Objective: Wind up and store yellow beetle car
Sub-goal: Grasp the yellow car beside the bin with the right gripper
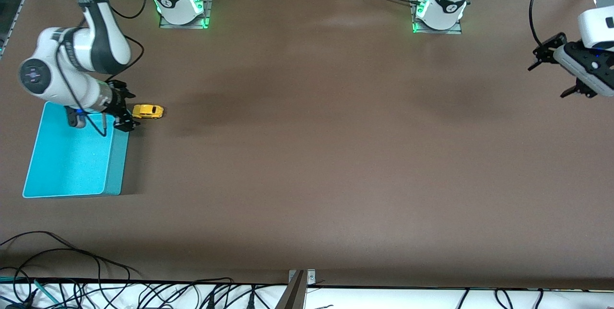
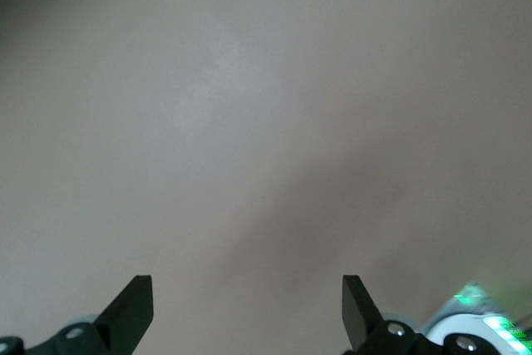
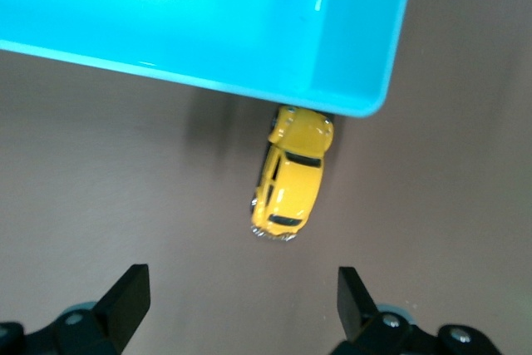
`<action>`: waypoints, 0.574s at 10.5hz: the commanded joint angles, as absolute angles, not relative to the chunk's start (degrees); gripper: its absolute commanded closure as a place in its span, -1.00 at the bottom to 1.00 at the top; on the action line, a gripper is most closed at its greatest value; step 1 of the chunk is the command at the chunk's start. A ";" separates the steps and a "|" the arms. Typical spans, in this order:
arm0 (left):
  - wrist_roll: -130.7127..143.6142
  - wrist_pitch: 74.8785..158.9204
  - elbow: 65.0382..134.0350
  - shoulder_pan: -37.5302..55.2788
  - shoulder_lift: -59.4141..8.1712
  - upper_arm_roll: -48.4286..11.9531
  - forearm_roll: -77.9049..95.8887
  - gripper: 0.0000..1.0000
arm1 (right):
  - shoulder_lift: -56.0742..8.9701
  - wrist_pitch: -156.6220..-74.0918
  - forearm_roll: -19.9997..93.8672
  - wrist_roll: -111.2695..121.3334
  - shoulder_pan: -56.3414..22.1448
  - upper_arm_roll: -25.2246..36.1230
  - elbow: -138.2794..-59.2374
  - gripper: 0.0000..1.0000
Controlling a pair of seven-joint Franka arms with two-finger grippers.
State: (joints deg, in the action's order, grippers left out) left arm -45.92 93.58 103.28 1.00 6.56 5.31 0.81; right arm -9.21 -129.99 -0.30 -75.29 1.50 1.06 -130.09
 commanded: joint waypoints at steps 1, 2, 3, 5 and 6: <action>-30.92 85.73 97.40 1.23 6.85 -0.67 -3.68 -1.00 | -6.24 -142.68 -0.44 -78.66 1.67 0.97 -141.99 -1.00; -22.76 83.52 96.25 1.23 7.12 -2.18 -3.78 -1.00 | -6.68 -147.43 -0.44 -78.75 1.67 1.14 -144.90 -1.00; -16.59 81.93 95.20 1.23 7.73 -3.07 -3.52 -1.00 | -6.68 -148.87 -0.53 -78.66 1.67 1.32 -145.98 -1.00; -11.01 80.25 95.10 1.14 8.61 -2.64 -2.99 -1.00 | -8.77 -150.63 -5.33 -78.75 1.76 2.19 -145.90 -1.00; -8.20 80.16 95.10 1.14 8.61 -2.64 -2.47 -1.00 | -10.62 -153.95 -6.49 -78.66 1.76 3.42 -145.99 -1.00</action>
State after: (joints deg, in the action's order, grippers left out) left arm -12.33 81.50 95.67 1.13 8.16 -2.86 -2.17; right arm -9.43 -149.84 -3.71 -77.92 1.50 2.02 -144.91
